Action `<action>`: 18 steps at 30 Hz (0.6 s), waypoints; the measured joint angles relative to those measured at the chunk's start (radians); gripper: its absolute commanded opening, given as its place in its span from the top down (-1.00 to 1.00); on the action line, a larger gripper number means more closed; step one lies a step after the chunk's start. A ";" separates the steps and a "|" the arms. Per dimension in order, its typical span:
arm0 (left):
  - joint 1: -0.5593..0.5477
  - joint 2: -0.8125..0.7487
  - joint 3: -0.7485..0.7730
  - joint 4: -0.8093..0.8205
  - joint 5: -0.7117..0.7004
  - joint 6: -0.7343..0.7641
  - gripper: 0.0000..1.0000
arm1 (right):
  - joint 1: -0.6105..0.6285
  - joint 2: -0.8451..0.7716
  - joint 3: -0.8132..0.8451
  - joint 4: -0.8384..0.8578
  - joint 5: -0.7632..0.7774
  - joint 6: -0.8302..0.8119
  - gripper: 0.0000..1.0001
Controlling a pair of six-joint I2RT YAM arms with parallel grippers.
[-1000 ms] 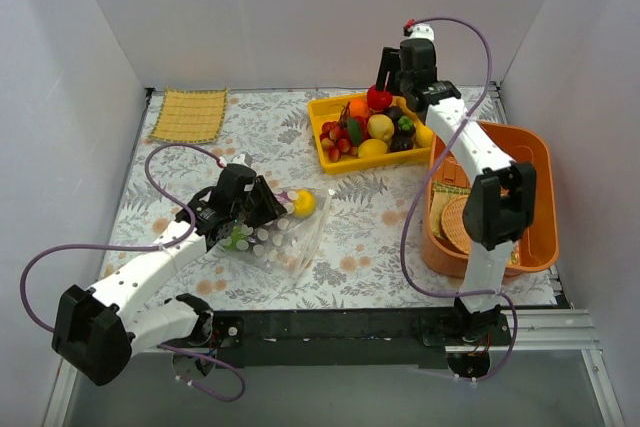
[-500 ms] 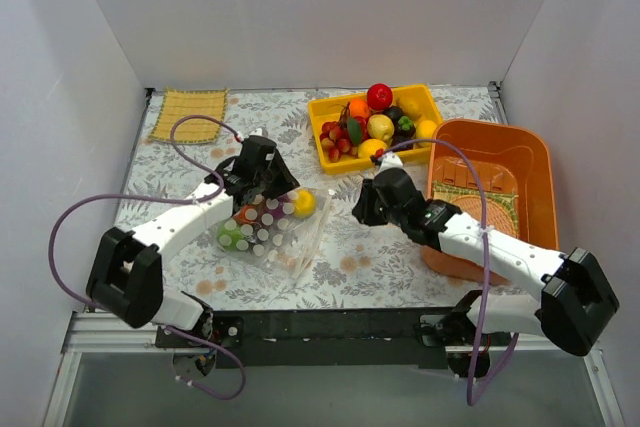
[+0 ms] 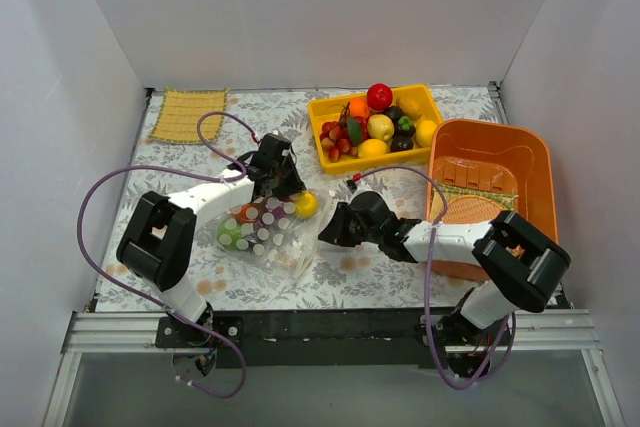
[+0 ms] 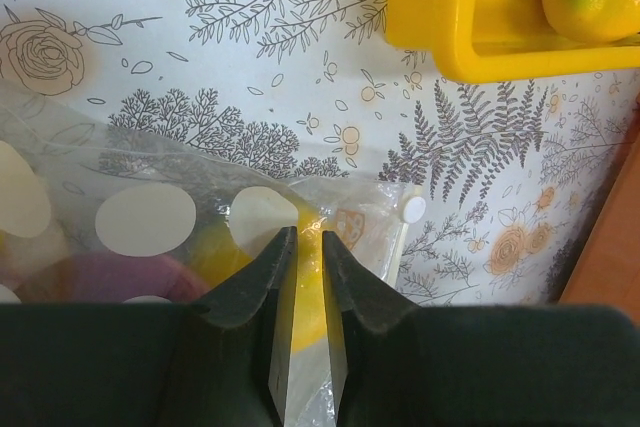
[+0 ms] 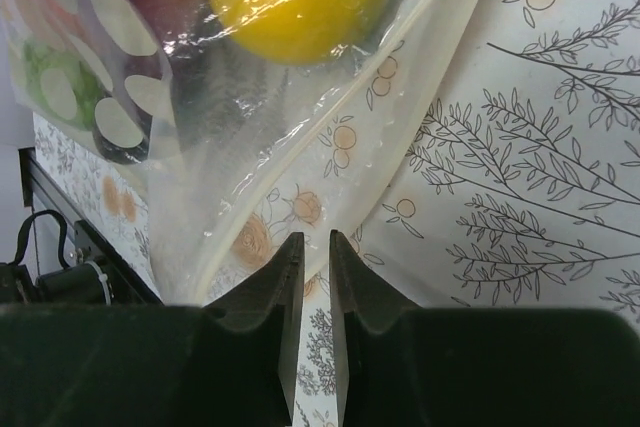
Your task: Open the zip-top bag and remove the fake food
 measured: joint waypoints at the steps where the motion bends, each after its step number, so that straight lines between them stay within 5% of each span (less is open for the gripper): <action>1: 0.000 0.001 0.000 0.000 0.000 0.000 0.70 | 0.000 0.023 0.001 0.022 -0.005 0.009 0.48; 13: 0.000 0.001 -0.073 0.021 0.000 -0.004 0.72 | -0.001 0.148 0.051 0.133 -0.008 0.067 0.07; 18: 0.000 -0.012 -0.108 0.023 0.000 -0.007 0.73 | -0.002 0.148 0.058 0.158 -0.005 0.077 -0.31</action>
